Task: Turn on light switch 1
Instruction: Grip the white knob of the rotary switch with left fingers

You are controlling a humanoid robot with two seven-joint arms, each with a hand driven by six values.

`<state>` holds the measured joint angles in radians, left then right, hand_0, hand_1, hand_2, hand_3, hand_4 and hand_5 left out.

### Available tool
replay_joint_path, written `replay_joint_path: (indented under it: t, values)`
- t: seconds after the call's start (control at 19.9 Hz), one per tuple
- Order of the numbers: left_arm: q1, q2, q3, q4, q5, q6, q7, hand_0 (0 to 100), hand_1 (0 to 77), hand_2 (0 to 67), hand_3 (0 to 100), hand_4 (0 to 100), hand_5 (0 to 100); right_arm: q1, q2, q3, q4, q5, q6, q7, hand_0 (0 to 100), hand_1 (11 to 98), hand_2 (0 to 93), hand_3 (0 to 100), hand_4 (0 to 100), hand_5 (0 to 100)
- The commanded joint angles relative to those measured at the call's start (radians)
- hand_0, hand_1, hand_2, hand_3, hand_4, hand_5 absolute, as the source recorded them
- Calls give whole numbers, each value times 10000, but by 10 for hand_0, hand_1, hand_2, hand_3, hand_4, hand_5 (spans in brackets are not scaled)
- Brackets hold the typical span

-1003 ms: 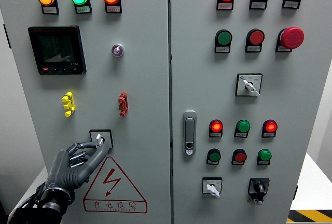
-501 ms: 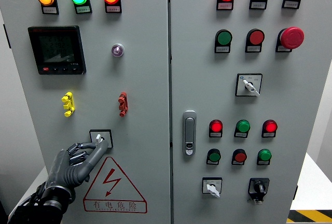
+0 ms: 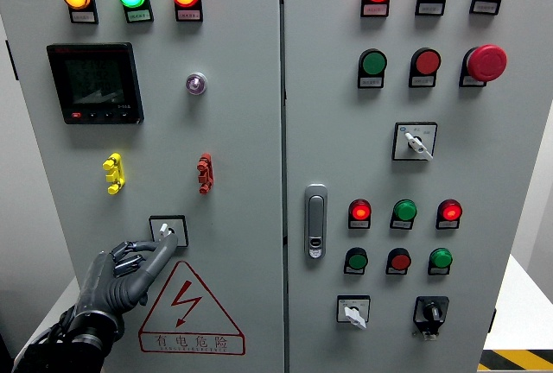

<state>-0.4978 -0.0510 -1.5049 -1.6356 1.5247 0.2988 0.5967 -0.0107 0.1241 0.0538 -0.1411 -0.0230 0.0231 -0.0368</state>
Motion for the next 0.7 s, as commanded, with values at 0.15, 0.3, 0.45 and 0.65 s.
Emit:
replay_joint_path:
  t: [0.15, 0.3, 0.45, 0.65]
  values:
    - [-84, 3, -14, 34, 338, 4, 215, 0, 585, 495, 955, 1000, 1000, 0, 2, -1, 0, 0, -16, 0, 0, 197, 0, 198, 194, 105]
    - [-145, -27, -14, 34, 338, 4, 292, 0, 582, 500, 956, 1000, 1000, 0, 2, 14, 0, 0, -1, 0, 0, 198, 0, 198, 194, 105]
    - [-161, -88, 1, 34, 338, 4, 353, 0, 578, 502, 956, 1000, 1000, 0, 2, -1, 0, 0, -16, 0, 0, 199, 0, 198, 194, 105]
    - [-207, -119, 32, 65, 308, 4, 353, 0, 573, 505, 959, 1000, 1000, 0, 2, -1, 0, 0, -16, 0, 0, 195, 0, 198, 194, 105]
